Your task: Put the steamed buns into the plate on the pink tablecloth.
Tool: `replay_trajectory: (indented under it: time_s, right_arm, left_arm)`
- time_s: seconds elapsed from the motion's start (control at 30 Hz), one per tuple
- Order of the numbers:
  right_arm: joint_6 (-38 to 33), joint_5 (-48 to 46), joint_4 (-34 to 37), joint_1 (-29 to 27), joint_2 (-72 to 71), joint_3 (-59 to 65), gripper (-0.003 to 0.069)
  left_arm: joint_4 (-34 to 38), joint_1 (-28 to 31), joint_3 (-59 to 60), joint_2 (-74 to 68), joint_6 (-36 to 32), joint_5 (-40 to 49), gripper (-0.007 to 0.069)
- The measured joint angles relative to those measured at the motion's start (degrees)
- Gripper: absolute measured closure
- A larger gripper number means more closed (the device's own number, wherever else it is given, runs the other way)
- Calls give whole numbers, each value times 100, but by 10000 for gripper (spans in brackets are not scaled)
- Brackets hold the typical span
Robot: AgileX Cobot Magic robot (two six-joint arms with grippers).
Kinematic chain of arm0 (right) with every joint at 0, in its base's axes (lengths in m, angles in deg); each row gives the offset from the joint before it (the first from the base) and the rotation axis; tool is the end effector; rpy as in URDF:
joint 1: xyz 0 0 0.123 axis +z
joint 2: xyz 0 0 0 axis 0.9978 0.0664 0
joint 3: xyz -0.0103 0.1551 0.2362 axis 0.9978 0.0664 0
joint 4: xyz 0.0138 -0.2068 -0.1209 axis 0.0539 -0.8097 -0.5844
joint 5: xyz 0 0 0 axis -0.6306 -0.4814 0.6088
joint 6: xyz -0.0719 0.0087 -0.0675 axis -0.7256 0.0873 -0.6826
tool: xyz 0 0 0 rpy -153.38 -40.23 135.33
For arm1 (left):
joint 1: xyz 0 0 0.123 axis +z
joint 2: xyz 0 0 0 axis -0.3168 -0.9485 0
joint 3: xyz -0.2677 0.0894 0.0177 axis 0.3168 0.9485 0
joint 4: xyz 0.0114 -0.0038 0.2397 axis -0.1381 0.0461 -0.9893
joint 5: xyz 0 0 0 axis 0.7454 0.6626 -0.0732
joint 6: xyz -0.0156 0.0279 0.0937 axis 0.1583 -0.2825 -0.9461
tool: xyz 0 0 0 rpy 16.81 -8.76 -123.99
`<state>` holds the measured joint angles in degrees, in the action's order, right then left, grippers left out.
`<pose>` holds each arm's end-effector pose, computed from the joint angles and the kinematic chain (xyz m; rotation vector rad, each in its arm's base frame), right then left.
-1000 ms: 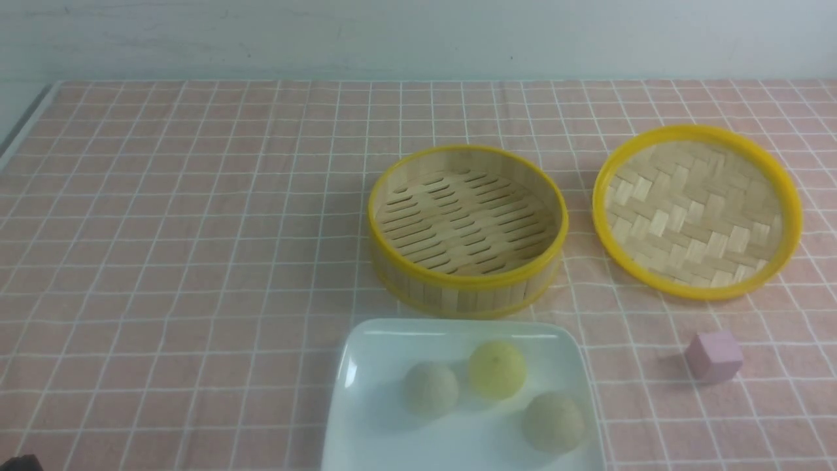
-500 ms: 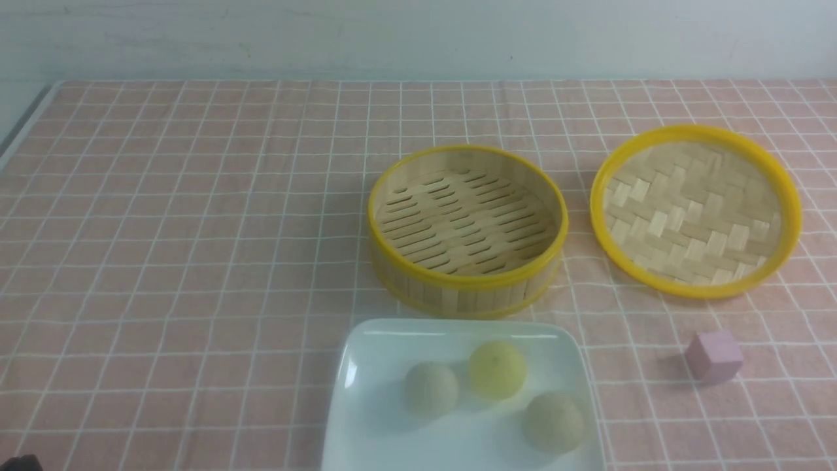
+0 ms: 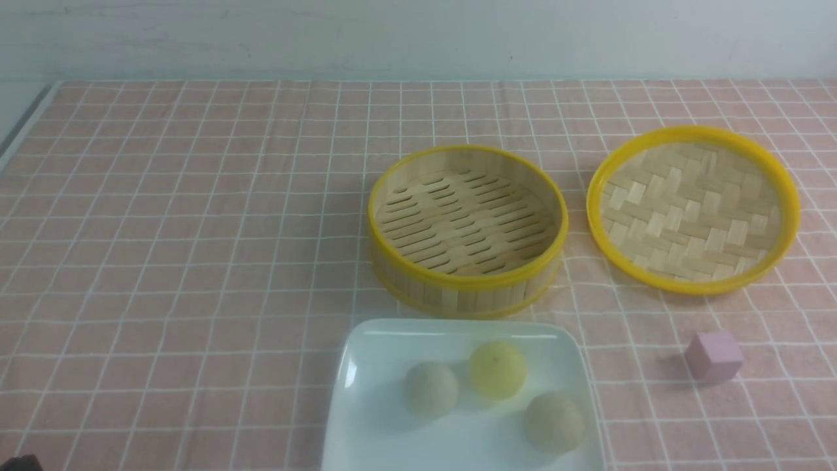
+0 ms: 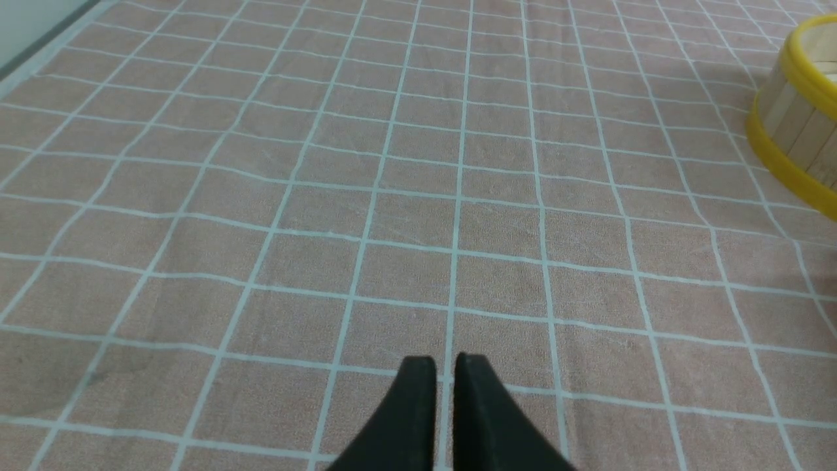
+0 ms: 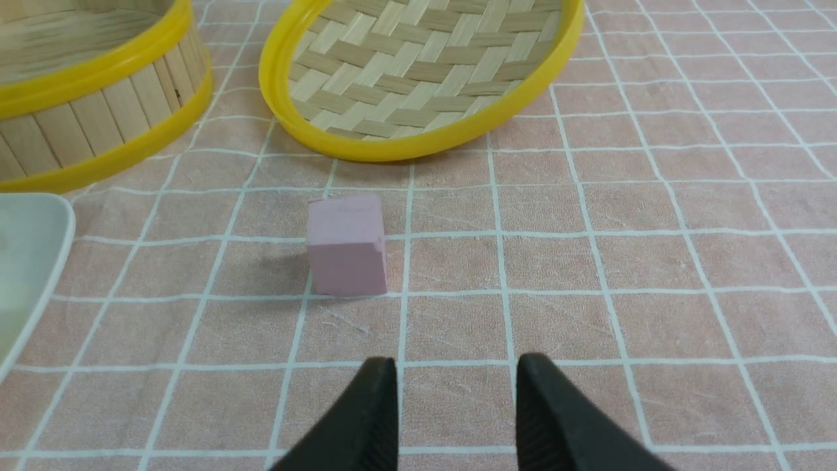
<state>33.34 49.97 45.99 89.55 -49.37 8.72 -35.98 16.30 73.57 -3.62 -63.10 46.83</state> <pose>0.0495 0.0011 0.1709 -0.0030 1.8908 0.0519 0.0507 0.0017 0.1715 -0.0953 1.8585 -0.0707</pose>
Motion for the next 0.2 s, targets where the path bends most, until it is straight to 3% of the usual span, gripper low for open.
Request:
replay_trajectory:
  time_s: [0.2]
  right_arm:
    - [0,0,0,0,0,0,419]
  left_arm:
    - [0,0,0,0,0,0,551]
